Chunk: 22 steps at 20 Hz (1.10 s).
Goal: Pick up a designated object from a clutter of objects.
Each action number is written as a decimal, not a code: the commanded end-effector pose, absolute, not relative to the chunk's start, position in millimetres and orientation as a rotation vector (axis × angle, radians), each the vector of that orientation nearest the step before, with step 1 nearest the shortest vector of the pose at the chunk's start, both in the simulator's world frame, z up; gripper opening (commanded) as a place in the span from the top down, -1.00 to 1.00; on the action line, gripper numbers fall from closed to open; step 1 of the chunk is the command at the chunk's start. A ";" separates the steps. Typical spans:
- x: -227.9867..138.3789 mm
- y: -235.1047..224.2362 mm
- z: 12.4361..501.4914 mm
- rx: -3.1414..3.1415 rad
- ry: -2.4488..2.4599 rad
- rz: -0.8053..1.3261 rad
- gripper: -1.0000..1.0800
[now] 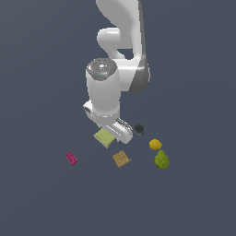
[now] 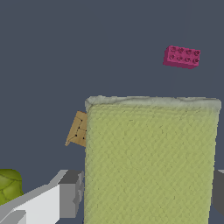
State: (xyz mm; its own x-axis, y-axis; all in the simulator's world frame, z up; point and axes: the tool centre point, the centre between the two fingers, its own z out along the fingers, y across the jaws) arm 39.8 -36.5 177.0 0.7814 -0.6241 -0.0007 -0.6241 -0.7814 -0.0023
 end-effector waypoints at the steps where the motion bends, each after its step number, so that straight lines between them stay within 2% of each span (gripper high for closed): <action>1: 43.9 -54.9 203.9 -2.962 1.037 -0.001 1.00; 12: 64.2 -130.5 310.2 -2.963 1.038 0.000 1.00; 22: 80.0 -180.5 380.3 -2.965 1.037 0.000 1.00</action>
State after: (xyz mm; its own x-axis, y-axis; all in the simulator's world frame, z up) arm 77.8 -174.0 370.1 0.7812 -0.6242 -0.0008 -0.6242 -0.7812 -0.0007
